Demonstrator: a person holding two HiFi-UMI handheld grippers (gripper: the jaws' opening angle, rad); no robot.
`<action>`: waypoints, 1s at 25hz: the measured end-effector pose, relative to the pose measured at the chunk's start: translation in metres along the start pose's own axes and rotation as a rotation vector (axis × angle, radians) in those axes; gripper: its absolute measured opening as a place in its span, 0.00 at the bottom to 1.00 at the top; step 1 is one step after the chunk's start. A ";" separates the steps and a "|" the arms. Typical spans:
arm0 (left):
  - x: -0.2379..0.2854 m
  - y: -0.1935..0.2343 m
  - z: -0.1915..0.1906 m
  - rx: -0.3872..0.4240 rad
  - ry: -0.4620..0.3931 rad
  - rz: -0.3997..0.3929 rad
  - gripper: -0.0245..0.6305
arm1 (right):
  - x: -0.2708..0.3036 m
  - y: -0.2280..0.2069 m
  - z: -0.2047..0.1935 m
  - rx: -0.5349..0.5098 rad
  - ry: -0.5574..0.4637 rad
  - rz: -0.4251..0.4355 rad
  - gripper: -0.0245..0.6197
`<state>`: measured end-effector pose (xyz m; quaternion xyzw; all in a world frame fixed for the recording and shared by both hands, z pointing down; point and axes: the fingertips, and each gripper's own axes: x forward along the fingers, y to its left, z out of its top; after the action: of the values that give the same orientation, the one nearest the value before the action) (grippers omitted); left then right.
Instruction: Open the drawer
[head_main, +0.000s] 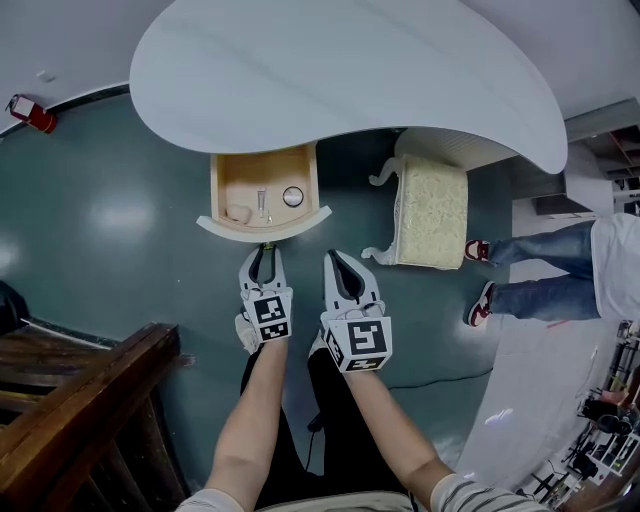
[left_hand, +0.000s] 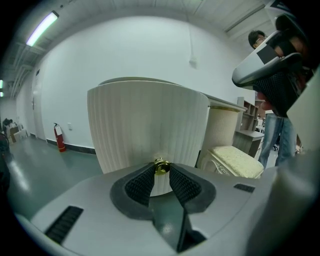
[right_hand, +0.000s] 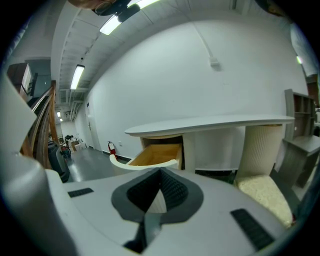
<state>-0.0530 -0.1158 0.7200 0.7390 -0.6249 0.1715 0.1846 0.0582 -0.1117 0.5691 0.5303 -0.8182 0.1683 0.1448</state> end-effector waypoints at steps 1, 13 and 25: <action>0.000 0.000 0.000 0.001 0.006 0.003 0.19 | -0.001 0.000 0.000 0.003 0.001 0.002 0.05; -0.002 0.000 -0.002 0.012 0.045 0.002 0.19 | -0.007 0.002 0.004 0.020 0.009 -0.005 0.05; -0.007 -0.002 -0.004 -0.005 0.071 -0.009 0.19 | -0.012 -0.003 0.015 0.028 0.003 -0.015 0.05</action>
<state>-0.0524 -0.1079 0.7197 0.7349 -0.6148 0.1953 0.2094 0.0650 -0.1094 0.5505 0.5383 -0.8115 0.1794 0.1397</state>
